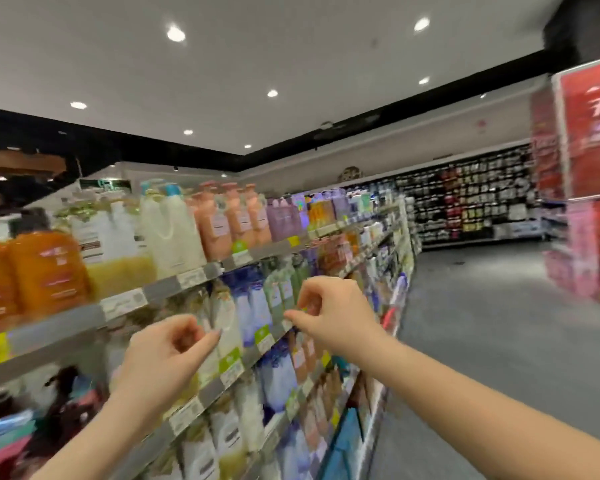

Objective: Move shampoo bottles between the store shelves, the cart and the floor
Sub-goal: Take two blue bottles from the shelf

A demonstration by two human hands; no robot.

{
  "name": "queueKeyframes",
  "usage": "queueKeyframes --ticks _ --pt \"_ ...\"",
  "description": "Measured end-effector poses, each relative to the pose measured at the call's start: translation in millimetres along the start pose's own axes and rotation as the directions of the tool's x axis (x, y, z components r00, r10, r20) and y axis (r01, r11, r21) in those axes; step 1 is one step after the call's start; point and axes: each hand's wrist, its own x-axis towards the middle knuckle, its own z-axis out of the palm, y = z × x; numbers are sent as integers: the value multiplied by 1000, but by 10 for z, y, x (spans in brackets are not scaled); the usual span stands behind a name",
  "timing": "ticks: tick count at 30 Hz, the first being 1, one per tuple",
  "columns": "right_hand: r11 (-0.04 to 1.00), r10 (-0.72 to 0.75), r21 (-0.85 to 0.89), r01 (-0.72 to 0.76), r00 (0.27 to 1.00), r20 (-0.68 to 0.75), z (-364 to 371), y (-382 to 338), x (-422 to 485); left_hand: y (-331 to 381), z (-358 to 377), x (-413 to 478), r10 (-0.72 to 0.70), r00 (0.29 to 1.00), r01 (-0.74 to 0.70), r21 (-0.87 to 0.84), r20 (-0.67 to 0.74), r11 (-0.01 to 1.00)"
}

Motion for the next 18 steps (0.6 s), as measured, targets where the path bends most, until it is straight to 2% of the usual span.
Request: queueKeyframes --ticks 9,18 --pt "959 192 -187 -214 973 -128 -688 1828 400 519 2283 1174 155 982 -125 -244 107 962" --pt "904 188 -350 -246 963 -191 -973 3623 1751 692 4311 2721 229 966 -167 -393 116 904"
